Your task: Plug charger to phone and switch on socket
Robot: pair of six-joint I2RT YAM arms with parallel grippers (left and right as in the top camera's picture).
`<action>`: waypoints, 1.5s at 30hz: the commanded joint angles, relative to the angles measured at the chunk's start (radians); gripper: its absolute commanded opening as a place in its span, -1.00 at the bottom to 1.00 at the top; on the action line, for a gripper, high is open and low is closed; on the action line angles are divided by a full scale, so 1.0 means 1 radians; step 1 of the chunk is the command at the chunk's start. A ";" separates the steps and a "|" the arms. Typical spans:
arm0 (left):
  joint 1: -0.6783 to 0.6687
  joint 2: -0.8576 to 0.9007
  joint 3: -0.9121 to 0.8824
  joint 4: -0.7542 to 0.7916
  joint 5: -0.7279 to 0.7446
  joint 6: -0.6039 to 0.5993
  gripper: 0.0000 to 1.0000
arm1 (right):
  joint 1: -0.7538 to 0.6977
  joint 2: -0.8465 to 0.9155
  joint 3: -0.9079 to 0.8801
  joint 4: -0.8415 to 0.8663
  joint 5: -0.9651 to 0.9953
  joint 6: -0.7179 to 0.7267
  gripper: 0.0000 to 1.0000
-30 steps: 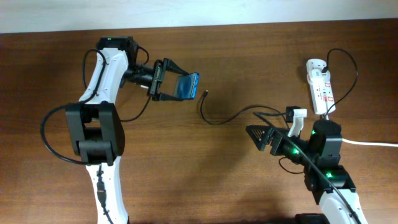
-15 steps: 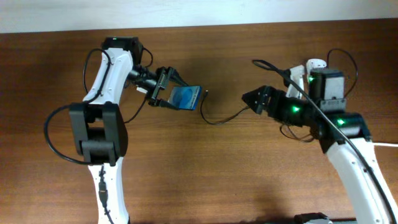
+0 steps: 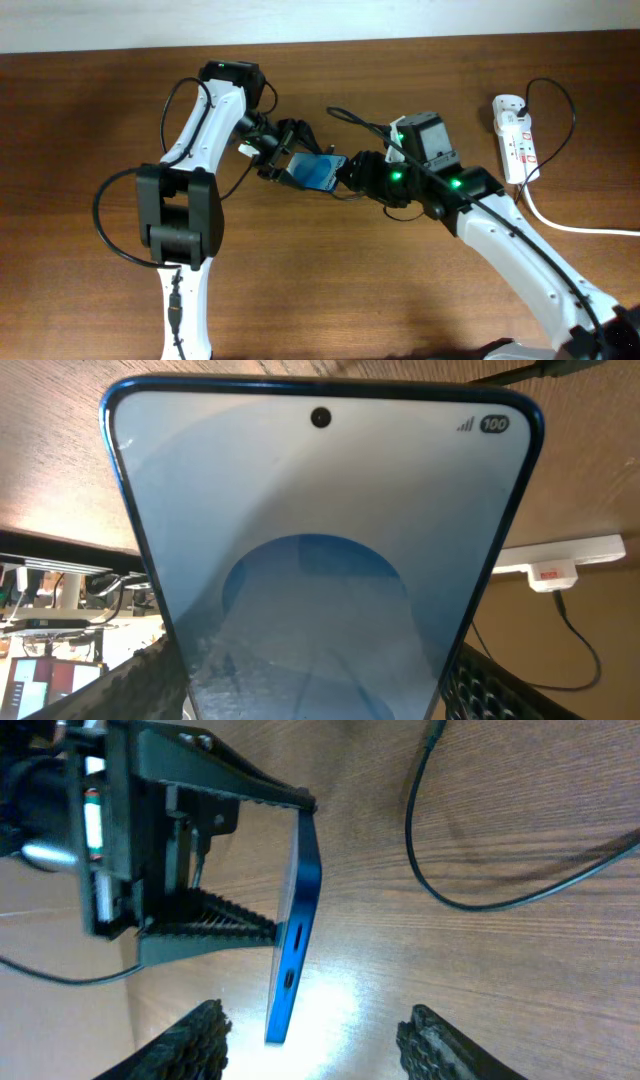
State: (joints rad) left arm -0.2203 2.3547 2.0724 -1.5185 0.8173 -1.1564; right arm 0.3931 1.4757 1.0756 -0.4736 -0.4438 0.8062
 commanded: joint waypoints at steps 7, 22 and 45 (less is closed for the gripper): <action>-0.054 -0.004 0.021 -0.002 0.016 -0.017 -1.00 | 0.058 0.104 0.019 0.111 0.038 0.067 0.12; -0.055 -0.004 0.021 -0.002 0.016 -0.017 -1.00 | 0.079 0.154 0.019 0.123 0.080 0.068 -0.35; -0.054 -0.004 0.021 -0.005 0.016 -0.017 -0.83 | 0.078 0.154 0.019 0.119 0.071 0.093 -0.92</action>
State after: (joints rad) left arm -0.2741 2.3547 2.0872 -1.5192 0.8265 -1.1713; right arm 0.4721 1.6329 1.0786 -0.3626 -0.3779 0.9054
